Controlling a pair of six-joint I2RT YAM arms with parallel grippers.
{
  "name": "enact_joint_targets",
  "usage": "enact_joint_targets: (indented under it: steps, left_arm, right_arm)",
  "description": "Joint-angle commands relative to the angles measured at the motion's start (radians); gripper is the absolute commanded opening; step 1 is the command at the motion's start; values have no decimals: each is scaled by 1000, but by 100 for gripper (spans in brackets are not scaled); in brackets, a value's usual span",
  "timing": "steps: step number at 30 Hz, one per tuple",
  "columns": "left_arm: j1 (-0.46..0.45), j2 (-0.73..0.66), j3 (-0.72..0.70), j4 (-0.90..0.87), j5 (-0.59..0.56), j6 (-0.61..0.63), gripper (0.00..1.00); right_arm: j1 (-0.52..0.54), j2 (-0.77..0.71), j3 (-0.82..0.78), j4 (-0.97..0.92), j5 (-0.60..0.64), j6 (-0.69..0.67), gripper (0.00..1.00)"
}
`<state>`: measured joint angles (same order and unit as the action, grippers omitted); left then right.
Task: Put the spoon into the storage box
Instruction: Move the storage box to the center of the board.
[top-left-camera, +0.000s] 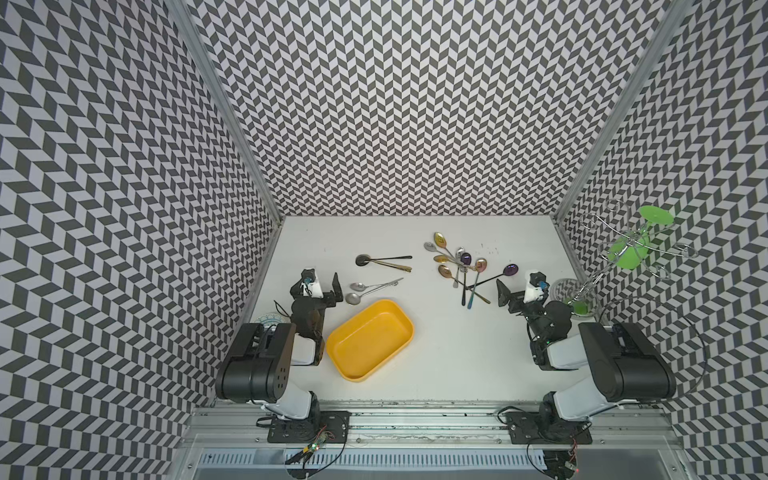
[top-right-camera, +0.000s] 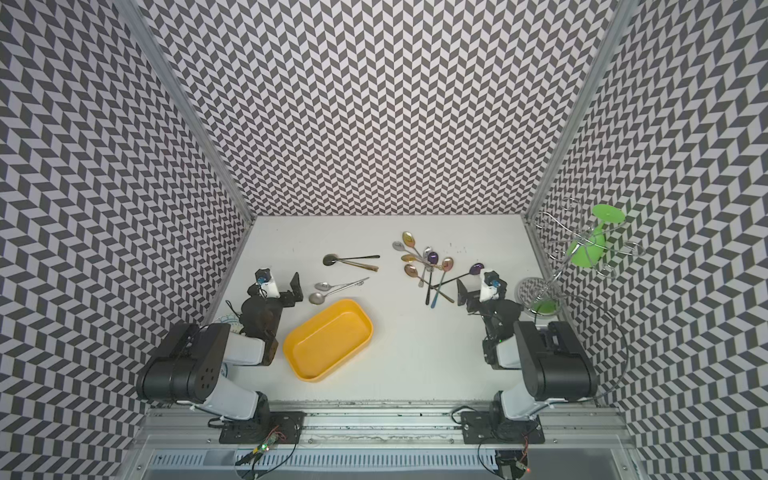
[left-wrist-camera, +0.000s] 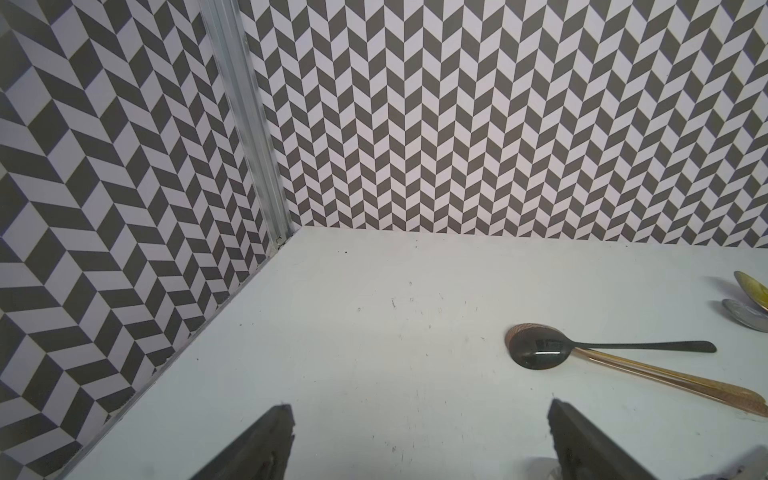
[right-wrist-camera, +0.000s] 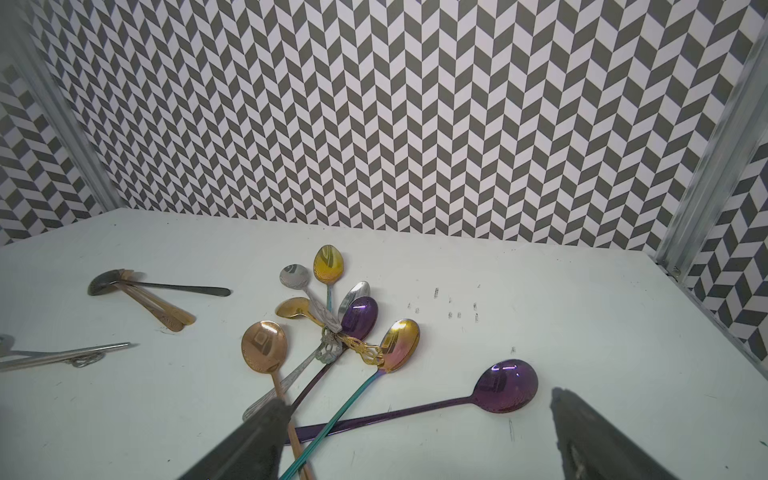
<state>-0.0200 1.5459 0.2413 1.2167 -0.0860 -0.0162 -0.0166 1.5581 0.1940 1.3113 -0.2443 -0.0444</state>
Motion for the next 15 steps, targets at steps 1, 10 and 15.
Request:
enact_joint_targets:
  steps: [1, 10, 15]
  left_arm:
    - [-5, 3, 15, 12, -9, 8, 100]
    - [-8, 11, 12, 29, -13, 9, 99]
    - [-9, 4, 15, 16, -15, 9, 99]
  right_arm:
    - [-8, 10, 17, 51, -10, -4, 100]
    - [-23, 11, 14, 64, -42, 2, 100]
    - [-17, 9, 16, 55, -28, -3, 100]
